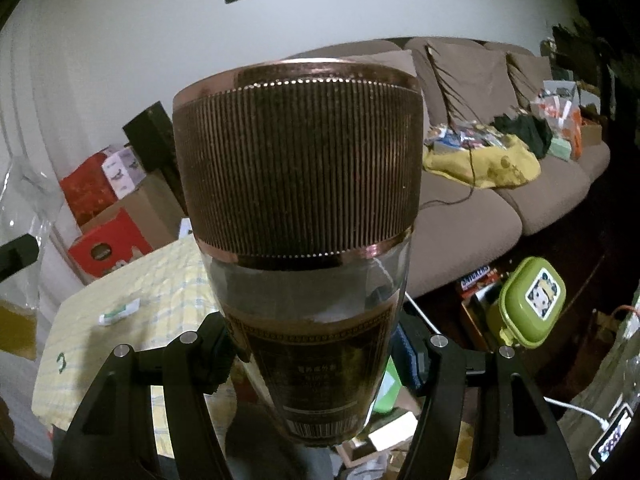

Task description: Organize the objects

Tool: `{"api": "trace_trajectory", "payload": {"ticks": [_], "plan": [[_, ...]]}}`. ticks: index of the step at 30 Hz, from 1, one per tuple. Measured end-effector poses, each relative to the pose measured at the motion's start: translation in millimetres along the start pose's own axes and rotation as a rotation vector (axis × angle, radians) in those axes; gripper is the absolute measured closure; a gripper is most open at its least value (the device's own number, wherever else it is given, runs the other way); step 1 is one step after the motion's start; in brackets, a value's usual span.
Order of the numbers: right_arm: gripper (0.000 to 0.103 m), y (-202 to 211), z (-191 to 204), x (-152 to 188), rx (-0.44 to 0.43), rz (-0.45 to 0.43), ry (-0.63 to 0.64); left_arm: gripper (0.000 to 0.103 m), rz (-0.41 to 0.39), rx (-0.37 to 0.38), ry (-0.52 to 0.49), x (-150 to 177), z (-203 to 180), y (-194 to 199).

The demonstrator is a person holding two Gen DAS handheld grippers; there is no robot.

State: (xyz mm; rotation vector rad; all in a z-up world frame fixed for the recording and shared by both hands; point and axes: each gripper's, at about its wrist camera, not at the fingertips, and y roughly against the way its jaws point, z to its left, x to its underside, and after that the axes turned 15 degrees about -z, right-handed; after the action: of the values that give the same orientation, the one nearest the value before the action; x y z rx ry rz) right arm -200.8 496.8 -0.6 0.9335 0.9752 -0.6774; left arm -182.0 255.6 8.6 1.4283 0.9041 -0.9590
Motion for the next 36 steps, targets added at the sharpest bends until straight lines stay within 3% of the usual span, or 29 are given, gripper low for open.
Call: {"api": "trace_trajectory", "payload": {"ticks": [36], "plan": [[0.037,-34,-36,25,0.097,0.138,-0.059,0.014,0.143,0.051,-0.012,54,-35,-62]]}}
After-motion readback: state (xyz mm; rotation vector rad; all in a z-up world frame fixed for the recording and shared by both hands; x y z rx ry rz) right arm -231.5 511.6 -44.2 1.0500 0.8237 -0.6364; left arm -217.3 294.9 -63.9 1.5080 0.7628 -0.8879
